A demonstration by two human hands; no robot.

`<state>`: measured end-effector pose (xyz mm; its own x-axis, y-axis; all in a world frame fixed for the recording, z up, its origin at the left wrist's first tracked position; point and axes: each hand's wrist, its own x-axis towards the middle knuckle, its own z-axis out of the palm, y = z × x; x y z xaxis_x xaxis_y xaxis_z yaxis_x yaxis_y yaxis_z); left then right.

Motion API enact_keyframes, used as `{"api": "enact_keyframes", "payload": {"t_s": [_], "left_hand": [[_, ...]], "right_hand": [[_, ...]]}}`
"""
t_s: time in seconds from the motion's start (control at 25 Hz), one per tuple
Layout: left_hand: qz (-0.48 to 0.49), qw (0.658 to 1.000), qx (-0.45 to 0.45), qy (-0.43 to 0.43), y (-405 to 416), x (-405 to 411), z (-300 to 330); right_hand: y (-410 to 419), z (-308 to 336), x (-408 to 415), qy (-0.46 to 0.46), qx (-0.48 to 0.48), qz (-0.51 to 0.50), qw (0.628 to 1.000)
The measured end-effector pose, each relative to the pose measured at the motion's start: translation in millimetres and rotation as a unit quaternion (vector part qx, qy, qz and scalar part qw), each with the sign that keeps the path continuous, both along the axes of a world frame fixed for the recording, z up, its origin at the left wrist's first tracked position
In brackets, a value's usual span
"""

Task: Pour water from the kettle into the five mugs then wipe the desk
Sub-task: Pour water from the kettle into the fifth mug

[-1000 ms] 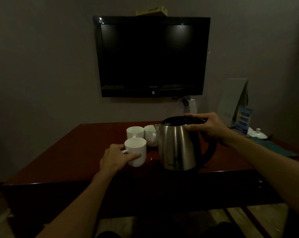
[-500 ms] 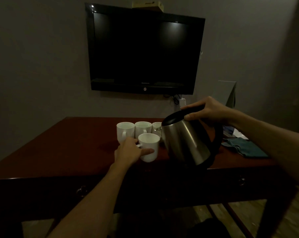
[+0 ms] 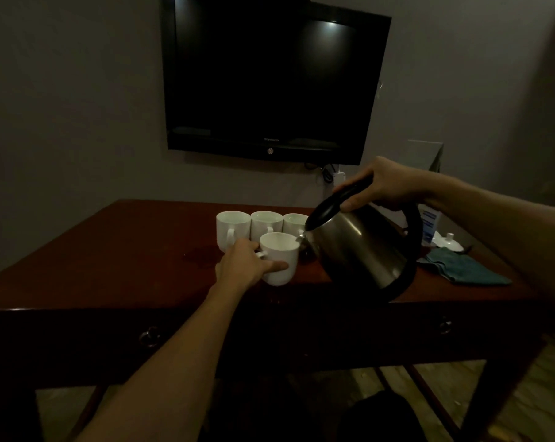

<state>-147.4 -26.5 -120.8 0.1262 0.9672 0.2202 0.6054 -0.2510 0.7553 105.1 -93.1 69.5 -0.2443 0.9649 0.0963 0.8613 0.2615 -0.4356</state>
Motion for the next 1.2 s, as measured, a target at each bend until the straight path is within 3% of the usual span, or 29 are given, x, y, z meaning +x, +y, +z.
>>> {"api": "enact_keyframes", "payload": {"t_s": [0.68, 1.2], "left_hand": [[-0.003, 1.0, -0.018, -0.016, -3, 0, 3], [0.005, 1.0, -0.018, -0.015, -4, 0, 3]], "right_hand": [[26, 18, -25, -0.105, 0.008, 0.04, 0.994], [32, 20, -25, -0.075, -0.006, 0.042, 0.996]]}}
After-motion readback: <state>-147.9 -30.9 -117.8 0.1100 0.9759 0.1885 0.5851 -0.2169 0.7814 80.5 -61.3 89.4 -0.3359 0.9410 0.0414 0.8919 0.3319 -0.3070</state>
